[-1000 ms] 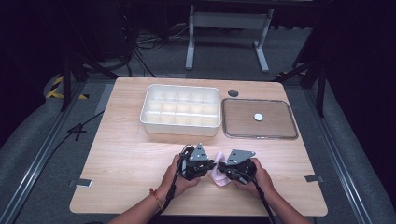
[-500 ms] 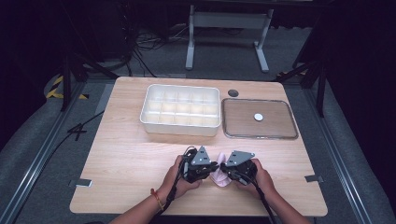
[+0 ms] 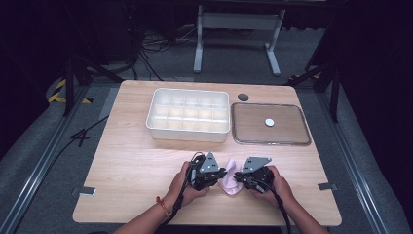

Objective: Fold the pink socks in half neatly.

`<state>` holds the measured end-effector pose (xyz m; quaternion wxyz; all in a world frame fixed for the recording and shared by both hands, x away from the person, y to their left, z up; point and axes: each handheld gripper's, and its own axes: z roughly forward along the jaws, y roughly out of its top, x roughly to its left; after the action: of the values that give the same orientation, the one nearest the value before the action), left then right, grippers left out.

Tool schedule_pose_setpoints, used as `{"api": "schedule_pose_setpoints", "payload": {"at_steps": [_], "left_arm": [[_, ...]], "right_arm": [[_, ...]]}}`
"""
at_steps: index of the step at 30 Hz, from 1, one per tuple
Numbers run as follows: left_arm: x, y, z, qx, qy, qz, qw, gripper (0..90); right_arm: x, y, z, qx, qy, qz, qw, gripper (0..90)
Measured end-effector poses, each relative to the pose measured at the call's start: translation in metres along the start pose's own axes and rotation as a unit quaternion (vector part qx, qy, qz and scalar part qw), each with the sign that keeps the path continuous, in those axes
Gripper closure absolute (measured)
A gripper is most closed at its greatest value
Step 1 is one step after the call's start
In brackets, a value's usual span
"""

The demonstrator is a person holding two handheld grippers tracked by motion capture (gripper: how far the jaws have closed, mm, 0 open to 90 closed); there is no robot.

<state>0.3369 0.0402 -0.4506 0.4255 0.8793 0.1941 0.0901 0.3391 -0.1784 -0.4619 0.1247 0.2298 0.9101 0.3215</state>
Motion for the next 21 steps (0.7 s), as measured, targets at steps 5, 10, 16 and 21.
{"api": "schedule_pose_setpoints", "payload": {"at_steps": [5,10,16,21], "left_arm": [[-0.004,0.001,0.001,0.0,-0.009,0.021,0.9997,84.2],[-0.009,0.002,0.003,0.007,-0.011,0.036,0.9993,84.2],[-0.009,0.001,0.005,0.017,-0.013,0.042,0.9989,84.3],[-0.008,0.001,0.005,0.016,-0.017,0.038,0.999,84.3]], "right_arm": [[0.004,0.002,0.004,-0.003,-0.01,-0.005,0.9999,85.3],[0.003,0.001,0.006,-0.013,-0.008,0.005,0.9999,85.4],[-0.003,-0.001,-0.001,-0.024,0.0,-0.002,0.9997,80.2],[-0.01,-0.005,-0.004,-0.014,0.002,0.009,0.9999,83.1]]}}
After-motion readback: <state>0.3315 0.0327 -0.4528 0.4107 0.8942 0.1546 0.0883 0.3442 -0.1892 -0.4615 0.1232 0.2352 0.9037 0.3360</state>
